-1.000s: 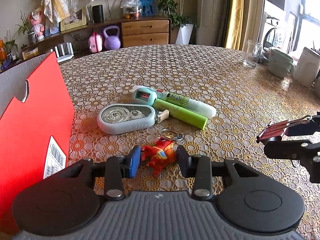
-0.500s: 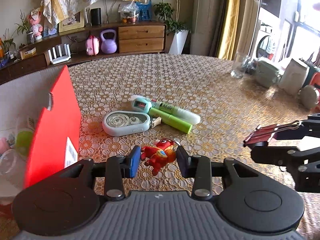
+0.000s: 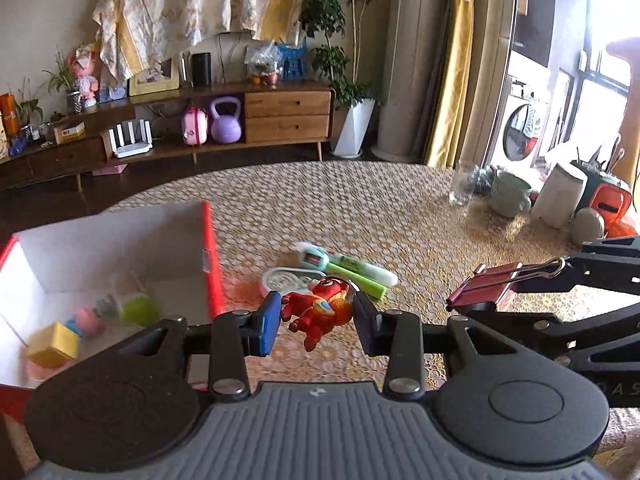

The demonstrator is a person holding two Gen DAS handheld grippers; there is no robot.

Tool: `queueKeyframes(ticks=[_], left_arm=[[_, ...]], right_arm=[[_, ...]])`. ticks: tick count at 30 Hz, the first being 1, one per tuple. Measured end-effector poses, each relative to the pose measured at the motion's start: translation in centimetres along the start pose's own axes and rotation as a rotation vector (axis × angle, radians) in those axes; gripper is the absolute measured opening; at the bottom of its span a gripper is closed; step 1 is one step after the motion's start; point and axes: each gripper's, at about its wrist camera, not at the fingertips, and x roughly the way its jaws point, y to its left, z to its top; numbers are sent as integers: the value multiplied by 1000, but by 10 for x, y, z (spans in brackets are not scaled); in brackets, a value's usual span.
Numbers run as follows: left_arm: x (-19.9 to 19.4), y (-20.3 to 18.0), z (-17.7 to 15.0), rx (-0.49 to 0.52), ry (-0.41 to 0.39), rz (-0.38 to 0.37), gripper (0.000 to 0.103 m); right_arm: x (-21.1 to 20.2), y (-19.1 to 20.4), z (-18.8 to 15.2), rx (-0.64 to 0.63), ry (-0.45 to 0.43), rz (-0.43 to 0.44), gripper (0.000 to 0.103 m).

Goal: Organize rigid objects
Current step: 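Carry the red toy keychain and pink binder clip over the box with both tools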

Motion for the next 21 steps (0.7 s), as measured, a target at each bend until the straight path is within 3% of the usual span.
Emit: queueKeyframes(ticks=[13, 21], left_arm=[[-47, 79, 18, -41, -30, 57, 38], [-47, 139, 26, -50, -16, 120, 38]], right_arm=[[16, 62, 53, -89, -44, 60, 48], [52, 94, 72, -126, -25, 93, 48]])
